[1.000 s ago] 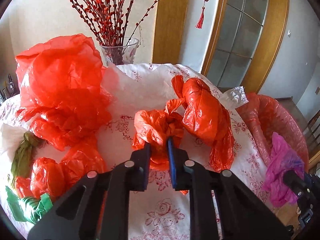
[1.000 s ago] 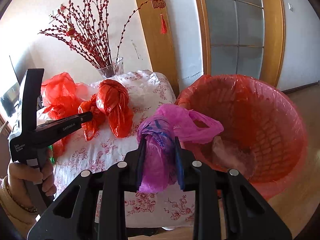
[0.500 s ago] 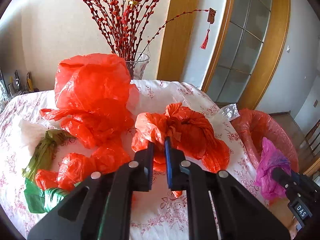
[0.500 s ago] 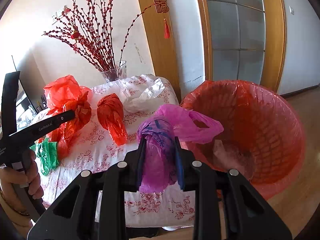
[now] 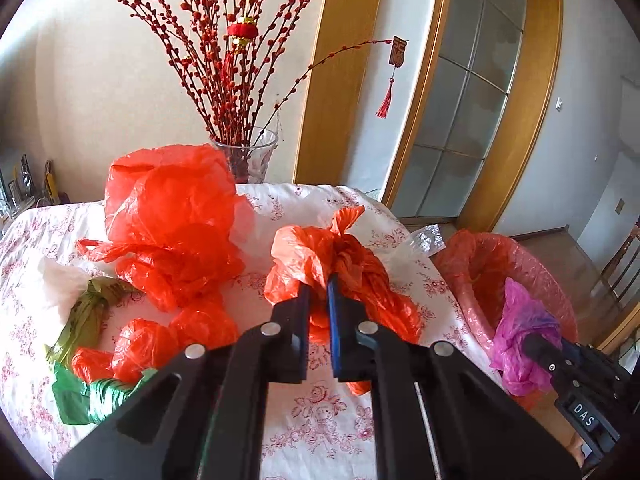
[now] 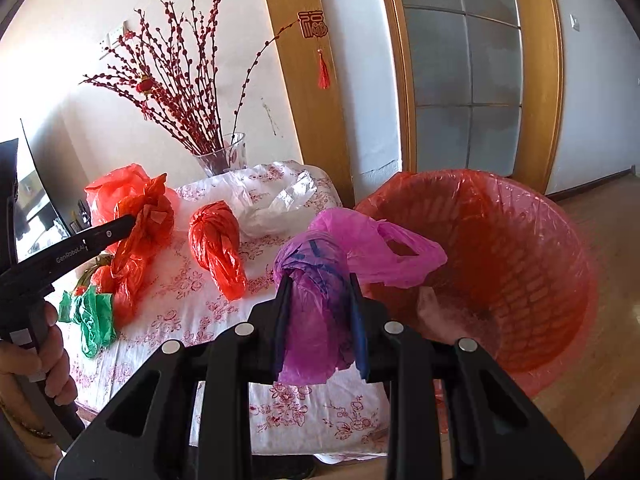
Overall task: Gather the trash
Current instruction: 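Lift the purple bag with the right tool while the left tool grasps a red bag, then move both tools over the wastebasket and open them to drop the bags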
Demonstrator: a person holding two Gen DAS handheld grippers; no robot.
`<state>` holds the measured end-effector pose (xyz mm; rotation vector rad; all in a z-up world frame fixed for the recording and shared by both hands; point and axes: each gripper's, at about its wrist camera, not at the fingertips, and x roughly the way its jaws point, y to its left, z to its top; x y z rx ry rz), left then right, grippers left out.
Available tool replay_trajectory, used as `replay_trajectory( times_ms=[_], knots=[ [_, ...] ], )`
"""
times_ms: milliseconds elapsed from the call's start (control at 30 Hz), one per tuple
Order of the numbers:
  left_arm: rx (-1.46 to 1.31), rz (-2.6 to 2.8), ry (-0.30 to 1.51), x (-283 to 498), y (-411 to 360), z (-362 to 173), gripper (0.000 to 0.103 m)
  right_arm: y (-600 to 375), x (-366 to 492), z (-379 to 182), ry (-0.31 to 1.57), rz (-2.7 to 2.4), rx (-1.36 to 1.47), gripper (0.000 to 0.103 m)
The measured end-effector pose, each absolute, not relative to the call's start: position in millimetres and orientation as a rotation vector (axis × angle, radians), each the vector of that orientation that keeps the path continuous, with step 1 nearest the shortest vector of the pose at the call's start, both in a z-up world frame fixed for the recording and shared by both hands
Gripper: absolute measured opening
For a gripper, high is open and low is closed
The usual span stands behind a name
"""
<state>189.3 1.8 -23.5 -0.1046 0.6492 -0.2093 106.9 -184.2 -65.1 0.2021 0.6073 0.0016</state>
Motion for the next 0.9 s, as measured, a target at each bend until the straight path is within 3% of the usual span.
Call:
replay_trajectory(
  times_ms=[900],
  knots=[
    [-0.024,-0.568,0.593,172.6,-158.4,5.8,0.009,-297.0,87.2,-31.0,0.480,-0.240,0.279,0.027]
  ],
)
